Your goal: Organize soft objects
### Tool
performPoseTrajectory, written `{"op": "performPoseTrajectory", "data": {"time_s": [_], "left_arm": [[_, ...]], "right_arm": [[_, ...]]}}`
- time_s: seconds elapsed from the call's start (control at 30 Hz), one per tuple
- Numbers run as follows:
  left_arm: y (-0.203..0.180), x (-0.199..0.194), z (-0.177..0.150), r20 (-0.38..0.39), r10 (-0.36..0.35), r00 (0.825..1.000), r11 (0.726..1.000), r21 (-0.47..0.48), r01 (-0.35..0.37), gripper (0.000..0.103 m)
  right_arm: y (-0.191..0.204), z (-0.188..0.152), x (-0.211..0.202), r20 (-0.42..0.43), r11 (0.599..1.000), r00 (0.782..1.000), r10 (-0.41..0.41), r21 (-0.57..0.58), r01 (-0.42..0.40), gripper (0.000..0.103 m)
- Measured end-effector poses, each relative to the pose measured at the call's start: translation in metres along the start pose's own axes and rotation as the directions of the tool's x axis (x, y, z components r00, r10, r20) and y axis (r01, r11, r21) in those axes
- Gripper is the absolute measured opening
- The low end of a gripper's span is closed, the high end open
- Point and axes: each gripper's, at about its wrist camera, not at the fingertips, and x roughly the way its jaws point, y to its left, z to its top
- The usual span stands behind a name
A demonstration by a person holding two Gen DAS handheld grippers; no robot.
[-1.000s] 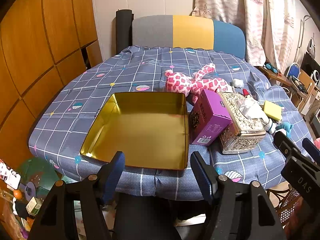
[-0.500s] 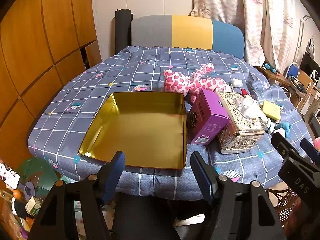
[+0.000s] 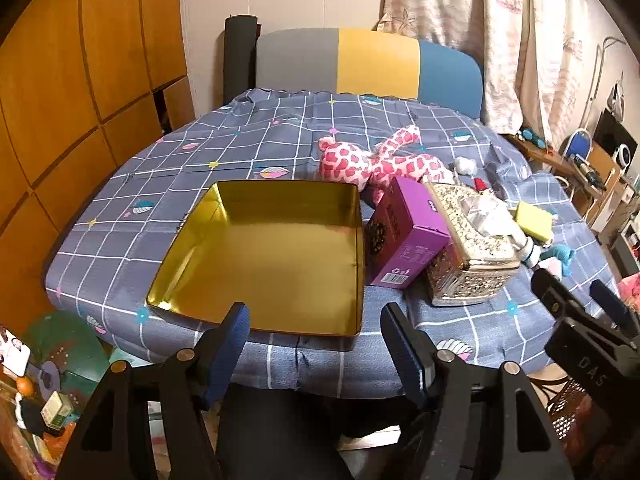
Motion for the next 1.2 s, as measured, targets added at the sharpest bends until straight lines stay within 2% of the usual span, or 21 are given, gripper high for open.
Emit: {"op": "performPoseTrajectory", "data": {"time_s": [0.33, 0.7, 0.8, 0.9, 0.97, 1.1, 1.13, 1.17, 1.2], "left_arm": [[0.0, 0.003, -0.001, -0.007, 0.003, 1.0, 1.0, 0.001, -0.003, 0.069], [-0.005, 0.005, 0.001, -0.01, -0.033, 0.999, 0.999, 0.005, 0.033, 0.069], [-0.017, 0.008, 0.004, -0.012, -0.052, 0.999, 0.998, 0.031, 0.053, 0.069], [-0.036, 0.01, 0.01, -0.003, -0.041, 0.999, 0.993, 0.109, 0.041, 0.069], [-0.052, 0.013, 0.015, -0.01, -0.107, 0.994, 0.983, 0.147, 0.107, 0.069], [-0.076, 0.022, 0.02, -0.038, -0.184, 0.982, 0.964, 0.188, 0.188, 0.069], [-0.083, 0.024, 0.021, -0.047, -0.209, 0.977, 0.957, 0.196, 0.214, 0.069], [-0.093, 0.029, 0.024, -0.077, -0.264, 0.961, 0.941, 0.2, 0.274, 0.069], [-0.094, 0.03, 0.024, -0.09, -0.283, 0.955, 0.935, 0.197, 0.296, 0.069]], "right_arm": [[-0.001, -0.001, 0.004, -0.017, 1.0, 1.0, 0.004, 0.0, -0.004, 0.103], [-0.007, 0.0, 0.007, -0.028, 1.0, 1.0, -0.002, 0.007, 0.002, 0.103], [-0.015, 0.001, 0.012, -0.038, 1.0, 0.999, 0.004, 0.011, -0.003, 0.103], [-0.032, -0.001, 0.025, -0.071, 1.0, 0.997, 0.005, 0.017, -0.003, 0.103], [-0.049, -0.004, 0.035, -0.096, 0.999, 0.995, -0.018, 0.031, 0.021, 0.103], [-0.086, -0.011, 0.049, -0.133, 0.995, 0.99, -0.054, 0.079, 0.065, 0.103], [-0.096, -0.012, 0.052, -0.138, 0.993, 0.988, -0.064, 0.089, 0.077, 0.103], [-0.105, -0.013, 0.054, -0.143, 0.992, 0.987, -0.071, 0.097, 0.085, 0.103], [-0.114, -0.014, 0.056, -0.147, 0.99, 0.986, -0.076, 0.105, 0.092, 0.103]]}}
